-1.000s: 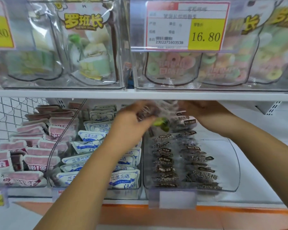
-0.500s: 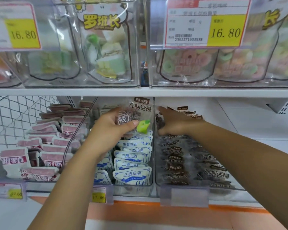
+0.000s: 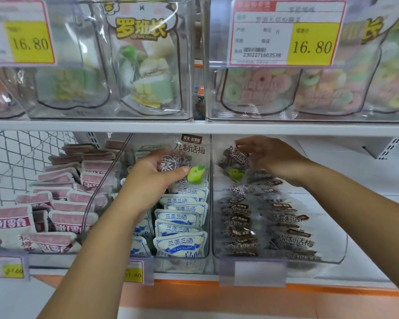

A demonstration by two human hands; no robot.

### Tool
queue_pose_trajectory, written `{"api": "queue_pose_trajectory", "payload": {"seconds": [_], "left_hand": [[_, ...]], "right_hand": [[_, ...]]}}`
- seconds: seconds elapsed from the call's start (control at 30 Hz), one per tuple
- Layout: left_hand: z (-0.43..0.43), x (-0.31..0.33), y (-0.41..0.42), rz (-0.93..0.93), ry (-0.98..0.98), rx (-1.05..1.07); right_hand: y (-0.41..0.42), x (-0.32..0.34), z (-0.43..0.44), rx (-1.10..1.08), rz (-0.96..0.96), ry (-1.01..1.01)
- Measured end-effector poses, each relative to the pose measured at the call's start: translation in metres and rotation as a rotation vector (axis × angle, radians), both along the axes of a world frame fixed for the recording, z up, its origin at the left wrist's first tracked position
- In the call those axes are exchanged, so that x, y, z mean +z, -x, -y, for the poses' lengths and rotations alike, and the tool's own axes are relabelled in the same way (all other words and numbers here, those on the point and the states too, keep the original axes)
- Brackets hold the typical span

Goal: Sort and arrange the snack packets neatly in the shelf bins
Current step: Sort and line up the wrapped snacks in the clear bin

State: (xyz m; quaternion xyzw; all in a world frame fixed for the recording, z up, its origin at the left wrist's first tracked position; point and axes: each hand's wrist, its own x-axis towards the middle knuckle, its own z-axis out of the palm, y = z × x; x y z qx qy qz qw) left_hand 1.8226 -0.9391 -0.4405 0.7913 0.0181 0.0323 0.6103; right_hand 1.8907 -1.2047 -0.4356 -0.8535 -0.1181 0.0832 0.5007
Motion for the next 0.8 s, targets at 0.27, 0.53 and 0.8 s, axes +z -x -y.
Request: {"api": "queue_pose_trajectory", "payload": {"seconds": [0.27,0.53,0.8], "left_hand": [[0.006,0.001,0.003,-0.011,0.022,-0.007],[0.005,0.002,0.005,-0.007,0.005,-0.038],[0.008,0.002,0.004,0.029,0.113,0.017]], "right_hand": [[0.002,-0.003,-0.006,0.127,0.041,0.321],[0.008,0.007,-0.008,0.309,0.103,0.795],[0.015,-0.031,-0.02,0.307,0.402,0.876]]}}
